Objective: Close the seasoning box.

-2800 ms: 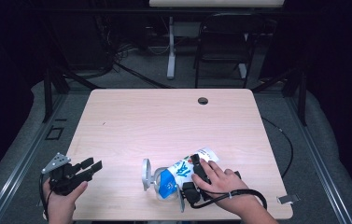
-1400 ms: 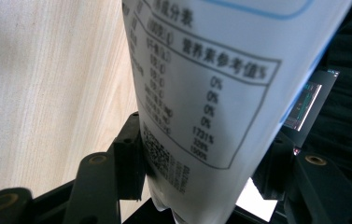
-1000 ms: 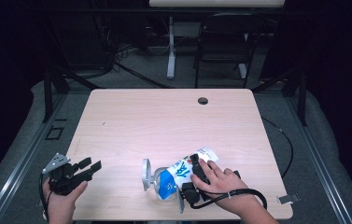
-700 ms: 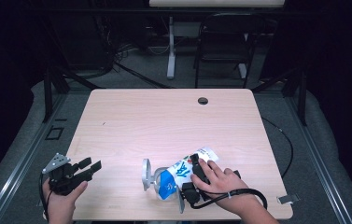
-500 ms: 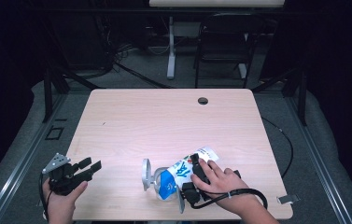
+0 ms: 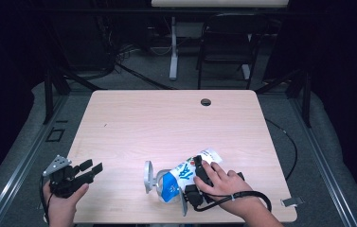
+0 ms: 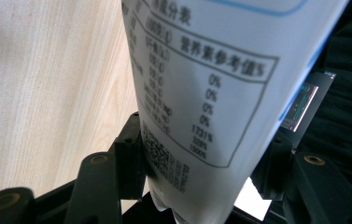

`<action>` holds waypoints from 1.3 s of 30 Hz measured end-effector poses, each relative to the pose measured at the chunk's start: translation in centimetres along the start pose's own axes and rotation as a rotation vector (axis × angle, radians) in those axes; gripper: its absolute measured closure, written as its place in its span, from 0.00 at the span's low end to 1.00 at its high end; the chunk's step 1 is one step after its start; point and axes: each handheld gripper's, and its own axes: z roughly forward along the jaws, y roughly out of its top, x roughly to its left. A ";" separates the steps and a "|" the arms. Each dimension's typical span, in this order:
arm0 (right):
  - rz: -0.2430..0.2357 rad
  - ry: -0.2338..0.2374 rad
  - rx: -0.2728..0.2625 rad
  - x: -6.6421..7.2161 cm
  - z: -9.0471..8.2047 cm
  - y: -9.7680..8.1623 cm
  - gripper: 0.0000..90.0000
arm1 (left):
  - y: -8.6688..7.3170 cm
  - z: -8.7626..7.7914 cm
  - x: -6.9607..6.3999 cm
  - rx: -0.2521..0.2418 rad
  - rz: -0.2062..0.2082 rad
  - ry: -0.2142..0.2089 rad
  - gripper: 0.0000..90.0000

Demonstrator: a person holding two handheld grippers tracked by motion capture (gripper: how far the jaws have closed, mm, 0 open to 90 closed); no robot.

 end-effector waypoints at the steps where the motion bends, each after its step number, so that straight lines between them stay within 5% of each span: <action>1: 0.000 0.000 0.000 0.0 0.0 0.0 0.52 | 0.0 0.0 0.0 0.000 0.000 0.000 0.55; 39: -0.014 -0.003 0.013 -0.1 0.1 -0.2 0.53 | -0.1 0.1 0.1 -0.002 -0.001 0.005 0.55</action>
